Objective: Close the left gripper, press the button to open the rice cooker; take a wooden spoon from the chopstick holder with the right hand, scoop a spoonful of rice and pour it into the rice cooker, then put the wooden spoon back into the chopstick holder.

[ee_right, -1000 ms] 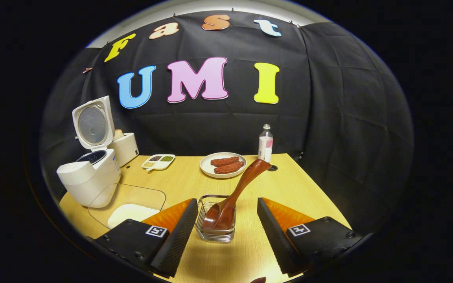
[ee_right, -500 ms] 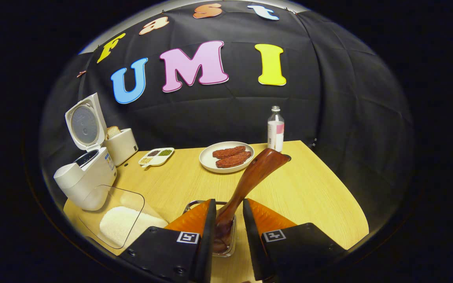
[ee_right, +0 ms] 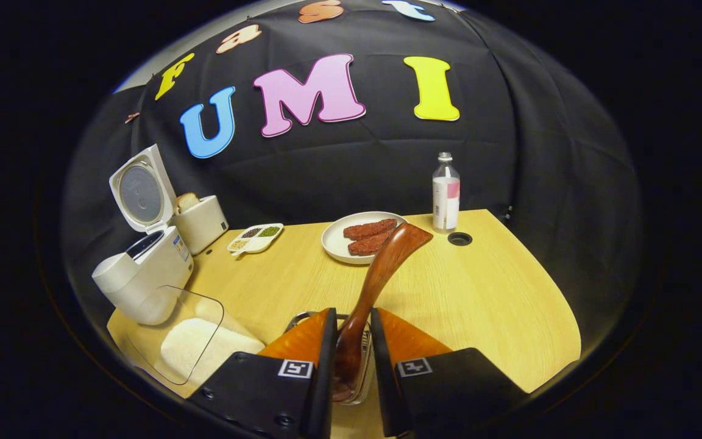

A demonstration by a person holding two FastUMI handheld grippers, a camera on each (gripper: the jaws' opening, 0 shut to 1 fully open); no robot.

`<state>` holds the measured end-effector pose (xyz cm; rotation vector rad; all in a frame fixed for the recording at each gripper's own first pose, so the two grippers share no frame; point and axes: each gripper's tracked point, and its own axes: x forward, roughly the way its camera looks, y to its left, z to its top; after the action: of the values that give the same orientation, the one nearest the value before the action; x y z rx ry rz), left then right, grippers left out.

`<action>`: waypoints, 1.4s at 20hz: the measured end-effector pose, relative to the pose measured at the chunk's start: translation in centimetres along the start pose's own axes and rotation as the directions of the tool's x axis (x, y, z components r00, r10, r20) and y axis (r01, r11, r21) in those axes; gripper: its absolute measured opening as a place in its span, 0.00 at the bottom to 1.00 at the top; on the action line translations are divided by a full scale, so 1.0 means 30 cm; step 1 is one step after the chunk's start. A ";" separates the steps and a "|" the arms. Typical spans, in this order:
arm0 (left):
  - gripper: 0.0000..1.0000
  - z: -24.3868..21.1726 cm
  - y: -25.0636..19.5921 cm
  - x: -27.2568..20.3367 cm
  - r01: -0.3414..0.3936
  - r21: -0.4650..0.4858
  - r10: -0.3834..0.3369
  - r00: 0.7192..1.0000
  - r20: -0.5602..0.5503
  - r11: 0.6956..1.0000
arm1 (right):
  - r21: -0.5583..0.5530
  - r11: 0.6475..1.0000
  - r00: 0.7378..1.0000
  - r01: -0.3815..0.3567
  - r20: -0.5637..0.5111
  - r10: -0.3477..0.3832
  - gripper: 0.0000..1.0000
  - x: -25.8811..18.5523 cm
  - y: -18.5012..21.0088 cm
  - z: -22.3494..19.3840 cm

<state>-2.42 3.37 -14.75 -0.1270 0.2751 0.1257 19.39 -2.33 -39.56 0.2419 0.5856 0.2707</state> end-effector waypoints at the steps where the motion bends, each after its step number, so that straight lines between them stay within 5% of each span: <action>1: 0.95 -0.002 0.002 -0.005 -0.002 0.000 0.002 1.000 -0.001 1.000 | 0.017 1.000 1.000 -0.006 -0.021 0.006 0.41 0.012 -0.001 -0.013; 6: 0.95 -0.018 -0.003 -0.002 -0.013 0.002 0.013 1.000 -0.016 1.000 | 0.070 0.997 1.000 -0.012 -0.005 0.012 0.47 0.022 -0.011 0.022; 8: 0.95 -0.014 -0.002 0.000 -0.013 0.001 0.013 1.000 -0.015 1.000 | 0.091 0.995 0.999 -0.036 -0.005 0.036 0.29 0.018 0.000 0.025; 12: 0.95 0.001 -0.015 0.013 -0.002 0.006 0.002 1.000 -0.010 1.000 | 0.153 0.987 0.999 -0.048 0.009 0.047 0.25 -0.022 -0.002 0.045; 14: 0.95 0.003 -0.017 0.015 0.007 0.014 -0.007 1.000 -0.008 1.000 | 0.143 0.989 0.998 -0.032 0.055 0.024 0.13 -0.069 -0.005 0.096; 17: 0.95 0.009 -0.010 0.012 0.015 0.024 -0.015 1.000 -0.004 1.000 | 0.062 0.998 0.995 -0.033 0.098 0.027 0.12 -0.087 0.024 0.128; 22: 0.95 0.014 0.014 0.009 0.016 0.009 -0.016 1.000 -0.001 1.000 | 0.093 0.995 0.991 -0.030 0.135 0.018 0.12 -0.130 0.022 0.187; 28: 0.95 0.022 0.049 -0.017 0.014 0.006 -0.015 1.000 0.012 1.000 | 0.030 1.000 0.960 0.001 0.280 -0.009 0.12 -0.258 0.070 0.415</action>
<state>-2.95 4.86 -14.12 -0.1220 0.2629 0.1112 19.93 -4.65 -24.96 0.3017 0.3092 0.2179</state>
